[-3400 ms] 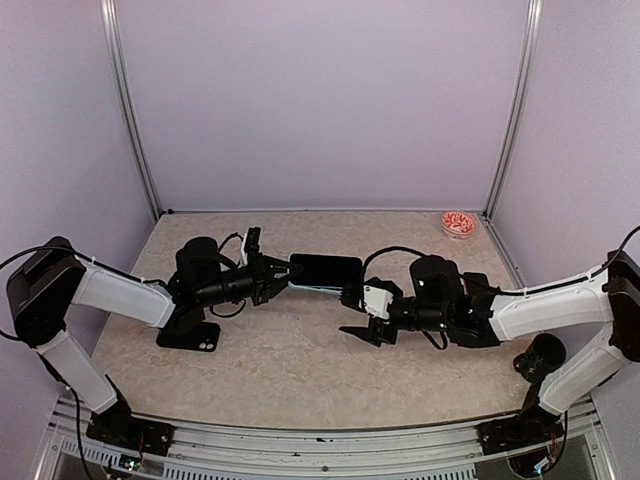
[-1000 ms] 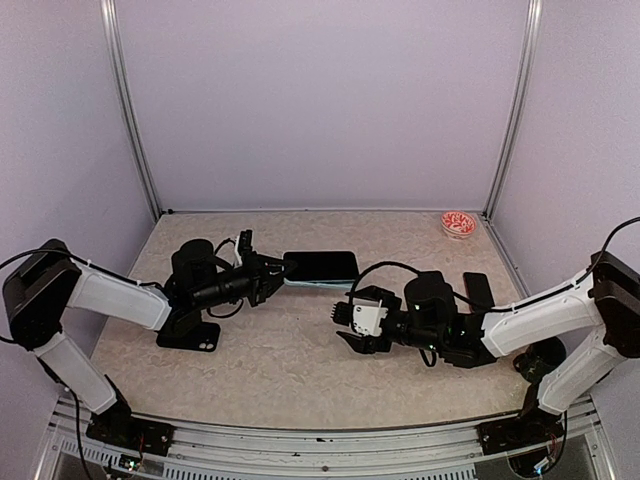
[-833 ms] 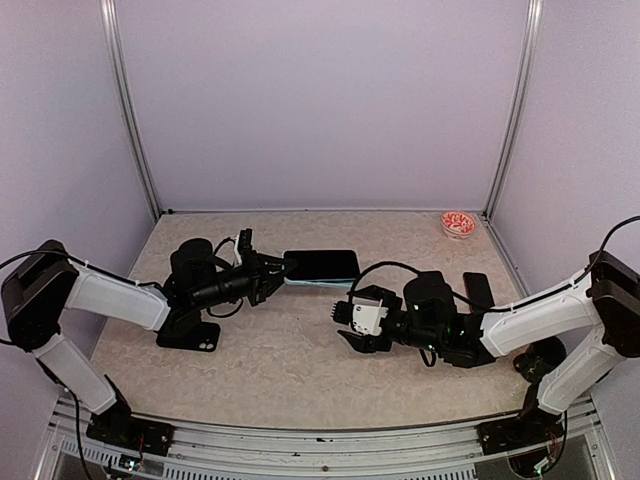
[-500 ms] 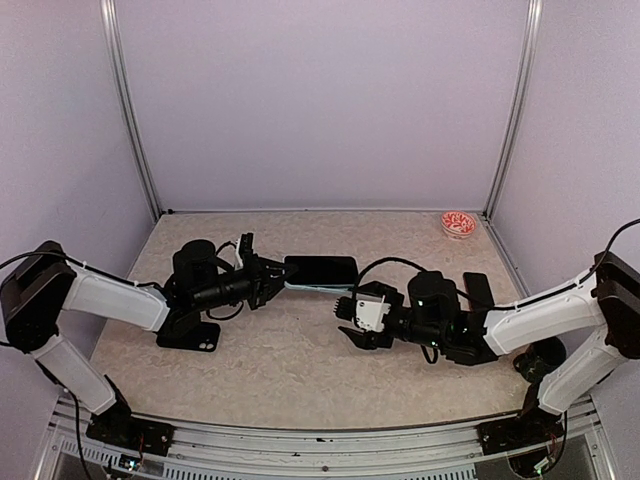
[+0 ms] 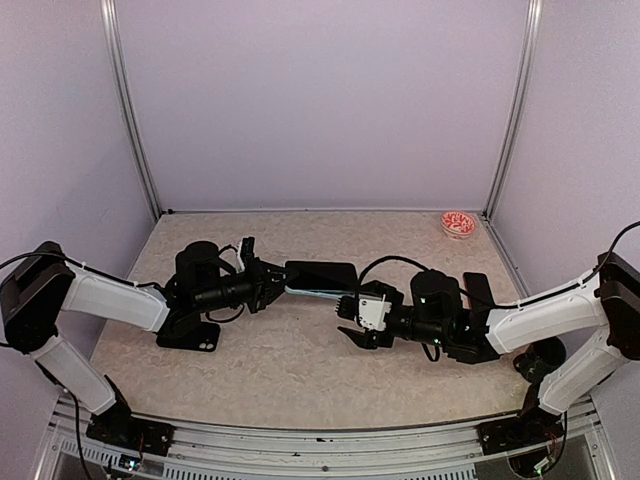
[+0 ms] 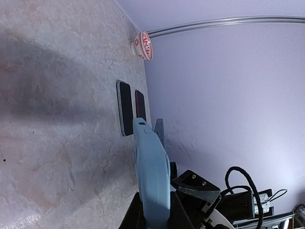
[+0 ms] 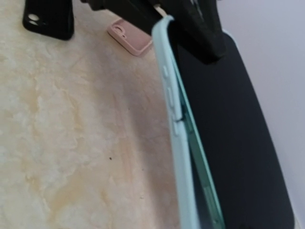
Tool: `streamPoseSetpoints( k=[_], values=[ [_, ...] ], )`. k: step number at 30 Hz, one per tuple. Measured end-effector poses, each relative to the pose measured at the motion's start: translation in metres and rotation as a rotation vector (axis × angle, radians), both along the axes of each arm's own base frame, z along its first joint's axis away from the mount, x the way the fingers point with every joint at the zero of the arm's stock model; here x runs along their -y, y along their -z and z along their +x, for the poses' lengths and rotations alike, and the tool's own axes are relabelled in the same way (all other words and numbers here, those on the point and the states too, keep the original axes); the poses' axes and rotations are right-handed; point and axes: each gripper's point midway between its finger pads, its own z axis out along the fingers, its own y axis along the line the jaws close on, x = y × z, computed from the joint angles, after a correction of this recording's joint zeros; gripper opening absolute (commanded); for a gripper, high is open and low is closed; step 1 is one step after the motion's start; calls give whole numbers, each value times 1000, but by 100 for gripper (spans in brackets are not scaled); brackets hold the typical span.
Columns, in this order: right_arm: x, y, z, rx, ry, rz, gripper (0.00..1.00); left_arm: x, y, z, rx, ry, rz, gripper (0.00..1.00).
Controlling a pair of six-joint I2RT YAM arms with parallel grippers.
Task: Put the phone into the phone case
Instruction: Press the phone onto the phone case.
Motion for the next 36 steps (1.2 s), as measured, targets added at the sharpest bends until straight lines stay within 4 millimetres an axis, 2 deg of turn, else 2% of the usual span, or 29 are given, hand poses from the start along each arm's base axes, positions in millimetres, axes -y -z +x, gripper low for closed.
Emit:
streamPoseSetpoints(
  k=[11,36],
  values=[
    [-2,1,-4,-17,-26,5,76,0,-3,-1,2,0,-6,0],
    [1,27,5,-43,21,-55,75,7,-8,-8,-4,21,-29,0]
  ],
)
